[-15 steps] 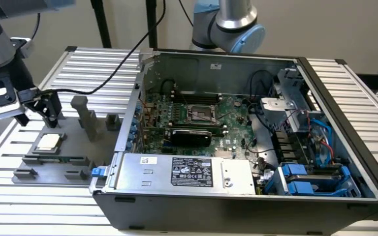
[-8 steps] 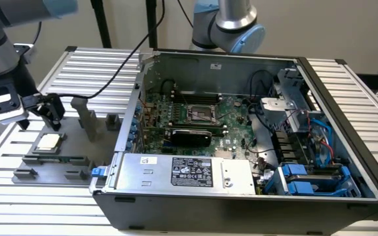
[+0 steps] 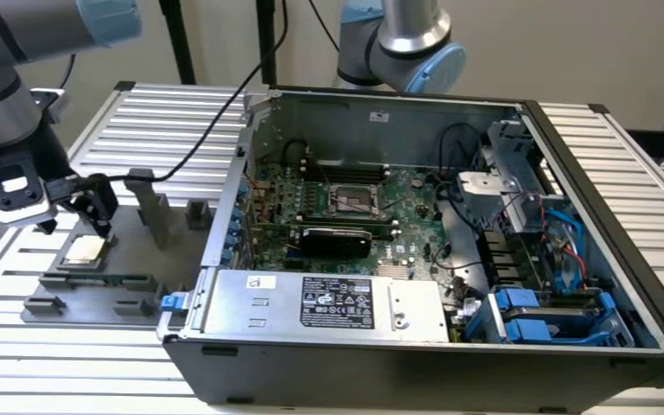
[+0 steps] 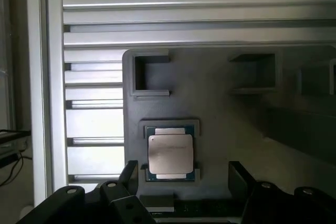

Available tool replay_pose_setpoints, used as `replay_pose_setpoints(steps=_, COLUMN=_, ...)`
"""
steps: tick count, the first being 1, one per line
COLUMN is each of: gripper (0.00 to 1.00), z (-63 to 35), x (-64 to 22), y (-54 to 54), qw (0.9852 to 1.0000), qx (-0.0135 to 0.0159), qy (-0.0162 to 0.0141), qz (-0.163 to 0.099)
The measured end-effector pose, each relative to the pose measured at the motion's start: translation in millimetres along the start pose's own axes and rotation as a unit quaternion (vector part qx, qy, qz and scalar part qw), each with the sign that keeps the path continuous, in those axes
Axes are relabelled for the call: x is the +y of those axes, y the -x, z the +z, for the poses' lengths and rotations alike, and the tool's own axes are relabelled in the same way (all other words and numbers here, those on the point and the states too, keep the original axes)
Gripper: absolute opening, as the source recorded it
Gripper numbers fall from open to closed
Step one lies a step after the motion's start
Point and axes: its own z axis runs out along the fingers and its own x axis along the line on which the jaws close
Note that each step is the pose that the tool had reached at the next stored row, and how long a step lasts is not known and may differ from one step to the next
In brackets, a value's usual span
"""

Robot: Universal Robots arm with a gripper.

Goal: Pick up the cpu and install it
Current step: 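Pick up the cpu and move it towards the insertion slot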

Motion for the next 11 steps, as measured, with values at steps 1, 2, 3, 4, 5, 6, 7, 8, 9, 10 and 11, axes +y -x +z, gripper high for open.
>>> replay_pose_setpoints(steps=1, gripper=0.78, z=1.7, x=-0.1, y=0.0, qw=1.0, qx=0.0001, qy=0.0, qz=0.0)
replay_pose_setpoints(steps=2, gripper=0.78, z=3.5, x=-0.2, y=0.0, qw=1.0, qx=0.0001, qy=0.0, qz=0.0)
replay_pose_setpoints(steps=3, gripper=0.78, z=5.3, x=-0.3, y=0.0, qw=1.0, qx=0.0001, qy=0.0, qz=0.0)
replay_pose_setpoints(steps=4, gripper=0.78, z=7.2, x=-0.4, y=0.0, qw=1.0, qx=0.0, qy=0.0, qz=0.0)
replay_pose_setpoints(steps=5, gripper=0.78, z=9.0, x=-0.4, y=0.0, qw=1.0, qx=0.0001, qy=-0.0001, qz=0.0)
replay_pose_setpoints(steps=6, gripper=0.78, z=10.7, x=-0.5, y=0.0, qw=1.0, qx=0.0001, qy=0.0, qz=0.0)
replay_pose_setpoints(steps=7, gripper=0.78, z=12.6, x=-0.6, y=0.0, qw=1.0, qx=0.0, qy=0.0, qz=0.0)
replay_pose_setpoints(steps=8, gripper=0.78, z=14.4, x=-0.7, y=0.0, qw=1.0, qx=0.0, qy=0.0, qz=0.0)
replay_pose_setpoints(steps=9, gripper=0.78, z=16.2, x=-0.8, y=-0.3, qw=1.0, qx=0.0001, qy=0.0, qz=0.0)
replay_pose_setpoints(steps=10, gripper=0.78, z=18.0, x=-0.8, y=-0.7, qw=1.0, qx=0.0001, qy=-0.0001, qz=0.0)
replay_pose_setpoints(steps=11, gripper=0.78, z=19.8, x=-0.9, y=-1.3, qw=1.0, qx=0.0001, qy=-0.0001, qz=0.0)
